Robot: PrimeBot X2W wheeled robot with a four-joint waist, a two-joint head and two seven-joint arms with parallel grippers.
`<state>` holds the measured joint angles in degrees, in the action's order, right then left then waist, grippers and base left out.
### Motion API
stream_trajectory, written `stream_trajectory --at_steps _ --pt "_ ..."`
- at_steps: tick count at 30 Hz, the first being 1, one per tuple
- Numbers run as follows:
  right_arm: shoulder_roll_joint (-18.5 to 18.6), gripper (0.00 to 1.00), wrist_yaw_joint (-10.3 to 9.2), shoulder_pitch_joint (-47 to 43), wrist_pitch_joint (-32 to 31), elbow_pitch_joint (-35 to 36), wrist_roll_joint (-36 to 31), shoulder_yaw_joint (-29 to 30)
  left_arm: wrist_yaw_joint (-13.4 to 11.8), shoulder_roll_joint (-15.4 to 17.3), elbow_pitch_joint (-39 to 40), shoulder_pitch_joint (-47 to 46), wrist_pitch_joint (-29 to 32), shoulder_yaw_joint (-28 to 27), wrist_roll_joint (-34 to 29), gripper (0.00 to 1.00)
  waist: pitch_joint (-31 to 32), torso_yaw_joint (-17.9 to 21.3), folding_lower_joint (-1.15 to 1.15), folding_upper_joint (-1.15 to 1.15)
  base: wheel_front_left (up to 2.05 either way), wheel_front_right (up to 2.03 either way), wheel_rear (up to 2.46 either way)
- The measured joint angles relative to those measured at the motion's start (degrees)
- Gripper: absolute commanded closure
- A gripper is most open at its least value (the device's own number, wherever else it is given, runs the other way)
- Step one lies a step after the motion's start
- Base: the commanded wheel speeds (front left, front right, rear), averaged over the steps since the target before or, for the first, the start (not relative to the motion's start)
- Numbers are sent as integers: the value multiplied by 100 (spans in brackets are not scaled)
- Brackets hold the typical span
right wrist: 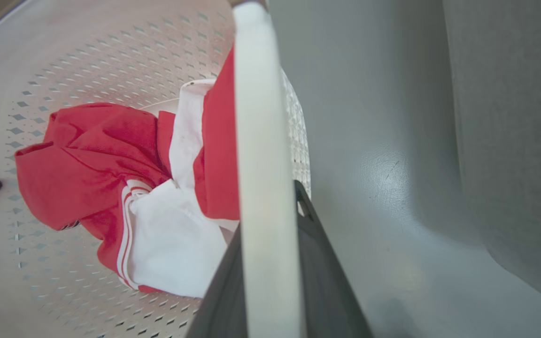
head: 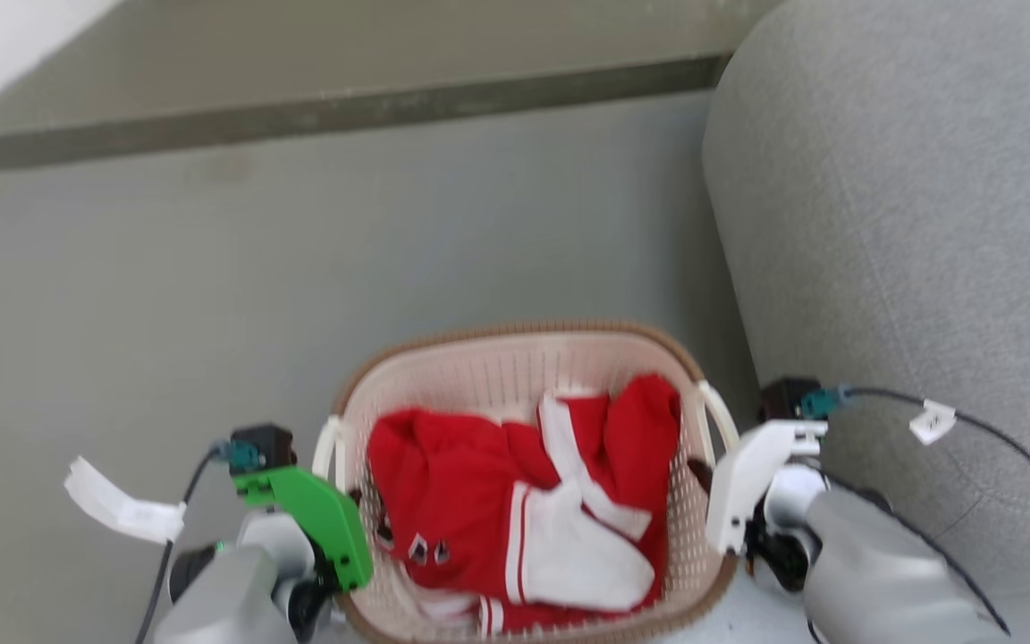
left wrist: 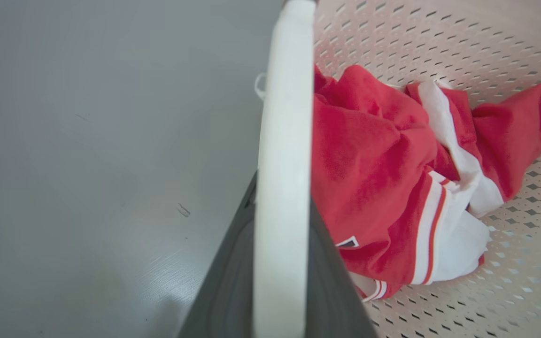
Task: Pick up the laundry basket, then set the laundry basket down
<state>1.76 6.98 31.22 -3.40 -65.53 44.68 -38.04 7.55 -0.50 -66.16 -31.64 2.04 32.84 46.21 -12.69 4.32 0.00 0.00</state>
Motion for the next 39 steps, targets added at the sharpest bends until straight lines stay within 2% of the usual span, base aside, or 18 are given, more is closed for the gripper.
stream_trajectory --at_steps 14,39 --pt "-9 100 -1 -303 -221 -69 133 -181 0 1 18 351 244 163 292 100 782 49 0 0 0 0 0" --pt "16 100 -3 -345 -326 -70 266 -386 -59 18 21 381 355 379 519 100 870 86 0 0 0 0 0"
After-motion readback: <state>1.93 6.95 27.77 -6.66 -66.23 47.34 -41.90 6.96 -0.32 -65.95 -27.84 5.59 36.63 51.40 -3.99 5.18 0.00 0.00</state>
